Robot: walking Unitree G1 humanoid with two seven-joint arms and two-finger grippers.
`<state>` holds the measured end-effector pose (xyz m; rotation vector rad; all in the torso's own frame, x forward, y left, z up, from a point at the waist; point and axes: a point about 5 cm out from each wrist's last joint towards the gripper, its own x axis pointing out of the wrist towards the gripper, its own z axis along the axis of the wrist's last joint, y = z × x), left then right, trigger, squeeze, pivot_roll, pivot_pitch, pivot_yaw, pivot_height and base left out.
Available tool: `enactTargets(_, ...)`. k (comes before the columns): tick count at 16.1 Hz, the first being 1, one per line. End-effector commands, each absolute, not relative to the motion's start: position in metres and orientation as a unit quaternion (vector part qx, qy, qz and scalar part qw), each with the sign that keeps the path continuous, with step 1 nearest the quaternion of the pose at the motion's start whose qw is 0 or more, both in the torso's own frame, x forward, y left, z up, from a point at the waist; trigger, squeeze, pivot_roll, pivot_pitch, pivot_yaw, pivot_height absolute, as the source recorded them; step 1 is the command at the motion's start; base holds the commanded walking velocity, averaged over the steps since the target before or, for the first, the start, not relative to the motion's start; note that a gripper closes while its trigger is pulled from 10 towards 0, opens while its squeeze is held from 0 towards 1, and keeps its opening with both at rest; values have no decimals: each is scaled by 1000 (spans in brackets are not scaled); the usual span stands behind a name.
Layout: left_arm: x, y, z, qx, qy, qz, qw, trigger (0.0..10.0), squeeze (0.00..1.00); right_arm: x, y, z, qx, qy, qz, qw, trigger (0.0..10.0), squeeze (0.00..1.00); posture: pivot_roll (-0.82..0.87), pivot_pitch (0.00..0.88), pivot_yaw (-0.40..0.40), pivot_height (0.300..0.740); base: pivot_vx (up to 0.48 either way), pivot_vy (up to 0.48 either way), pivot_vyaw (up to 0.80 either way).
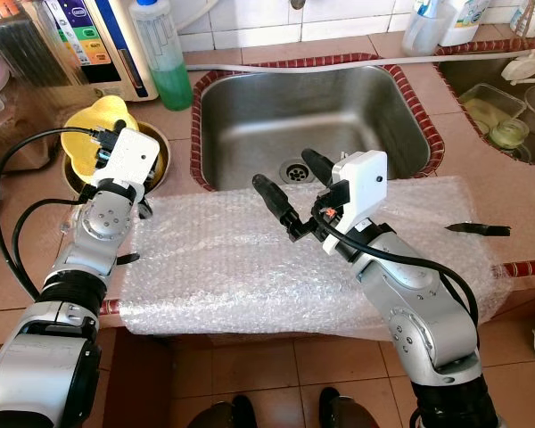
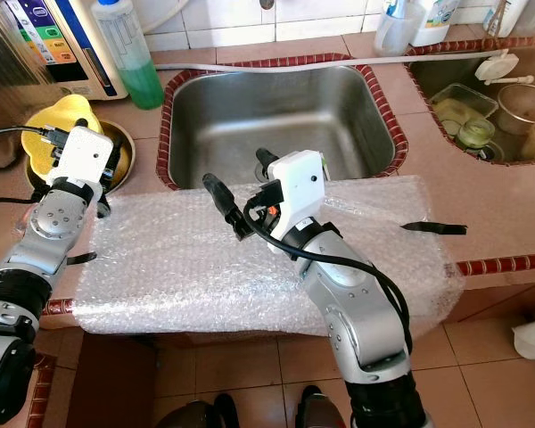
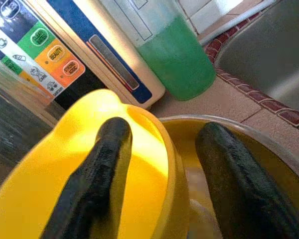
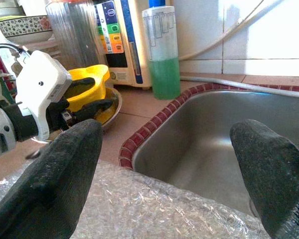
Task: Kitchen organization
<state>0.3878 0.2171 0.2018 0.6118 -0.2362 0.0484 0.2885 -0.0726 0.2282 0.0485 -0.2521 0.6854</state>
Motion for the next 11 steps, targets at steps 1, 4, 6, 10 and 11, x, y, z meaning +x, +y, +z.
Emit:
enactTargets(1, 386, 219, 195, 318, -100, 11, 943, 0, 0, 288, -70, 230, 27, -126, 339, 932, 10000, 0, -156, 264, 79, 740, 0, 0, 0)
enactTargets(4, 387, 217, 197, 319, -104, 3, 942, 0, 0, 289, -70, 230, 26, -126, 338, 932, 10000, 0, -154, 261, 81, 740, 0, 0, 0)
enactTargets(6, 387, 215, 196, 321, -104, -1, 941, 0, 0, 290, -70, 230, 26, -126, 336, 933, 10000, 0, -155, 259, 83, 740, 0, 0, 0)
enactTargets(10, 387, 213, 200, 326, -119, 4, 938, 0, 0, 291, -72, 230, 26, -127, 328, 936, 10000, 0, -154, 254, 86, 740, 0, 0, 0)
enactTargets(11, 387, 213, 201, 327, -122, 6, 937, 0, 0, 292, -72, 229, 26, -127, 327, 936, 10000, 0, -154, 253, 85, 740, 0, 0, 0)
